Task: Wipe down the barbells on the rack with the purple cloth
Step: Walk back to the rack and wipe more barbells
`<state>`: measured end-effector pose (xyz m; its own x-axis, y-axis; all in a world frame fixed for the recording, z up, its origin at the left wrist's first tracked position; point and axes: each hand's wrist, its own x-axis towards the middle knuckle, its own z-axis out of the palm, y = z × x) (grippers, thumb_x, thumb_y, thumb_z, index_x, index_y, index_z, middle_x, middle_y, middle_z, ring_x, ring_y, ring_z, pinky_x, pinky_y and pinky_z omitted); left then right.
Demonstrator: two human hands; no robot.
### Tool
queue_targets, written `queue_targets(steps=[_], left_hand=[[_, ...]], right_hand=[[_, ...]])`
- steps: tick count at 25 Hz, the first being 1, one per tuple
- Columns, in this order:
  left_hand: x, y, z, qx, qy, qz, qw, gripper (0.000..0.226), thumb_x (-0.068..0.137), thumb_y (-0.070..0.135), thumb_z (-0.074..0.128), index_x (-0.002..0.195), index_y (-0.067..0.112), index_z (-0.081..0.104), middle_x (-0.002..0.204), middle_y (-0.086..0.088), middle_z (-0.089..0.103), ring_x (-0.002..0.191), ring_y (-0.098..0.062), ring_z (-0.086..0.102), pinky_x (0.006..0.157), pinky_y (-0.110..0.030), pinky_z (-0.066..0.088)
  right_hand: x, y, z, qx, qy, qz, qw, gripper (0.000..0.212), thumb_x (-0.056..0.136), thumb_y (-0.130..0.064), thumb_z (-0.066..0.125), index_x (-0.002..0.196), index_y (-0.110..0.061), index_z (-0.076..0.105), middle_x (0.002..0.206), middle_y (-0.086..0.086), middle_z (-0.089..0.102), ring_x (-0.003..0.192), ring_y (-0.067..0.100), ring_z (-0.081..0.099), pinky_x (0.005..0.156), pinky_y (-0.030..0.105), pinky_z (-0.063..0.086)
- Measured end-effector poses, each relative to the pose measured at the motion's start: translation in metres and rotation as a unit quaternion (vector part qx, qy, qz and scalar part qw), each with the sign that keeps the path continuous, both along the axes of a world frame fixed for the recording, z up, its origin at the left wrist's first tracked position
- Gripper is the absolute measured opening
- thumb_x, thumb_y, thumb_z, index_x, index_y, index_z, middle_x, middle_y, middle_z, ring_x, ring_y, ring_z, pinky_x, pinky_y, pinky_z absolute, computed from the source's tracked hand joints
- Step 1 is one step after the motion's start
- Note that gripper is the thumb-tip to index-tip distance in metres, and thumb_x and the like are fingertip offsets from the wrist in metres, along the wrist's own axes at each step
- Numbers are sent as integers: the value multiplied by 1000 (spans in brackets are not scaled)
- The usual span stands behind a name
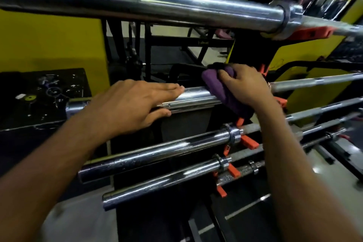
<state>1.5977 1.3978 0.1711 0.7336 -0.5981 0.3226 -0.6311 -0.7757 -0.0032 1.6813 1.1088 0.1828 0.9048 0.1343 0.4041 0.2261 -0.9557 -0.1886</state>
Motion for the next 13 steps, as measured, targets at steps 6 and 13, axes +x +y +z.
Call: queue_targets(steps=[6,13], left_hand=[[-3,-2,1,19,3,1,1000,61,99,56,36,152,52,5,153,37,5,141,-4,36,99,-35,48],[-21,39,-5,-7,-45,16,999,57,98,58,30,153,48,20,155,22,34,133,-11,48,92,-41,54]], right_hand=[[-83,12,-90,309,-257,63,914,39,106,-36,42,140,-16,46,140,10,55,132,38,51,111,65,34],[-47,58,-29,-3,-145,52,988,37,94,-48,38,109,-23,61,94,5,71,98,30,66,99,49,43]])
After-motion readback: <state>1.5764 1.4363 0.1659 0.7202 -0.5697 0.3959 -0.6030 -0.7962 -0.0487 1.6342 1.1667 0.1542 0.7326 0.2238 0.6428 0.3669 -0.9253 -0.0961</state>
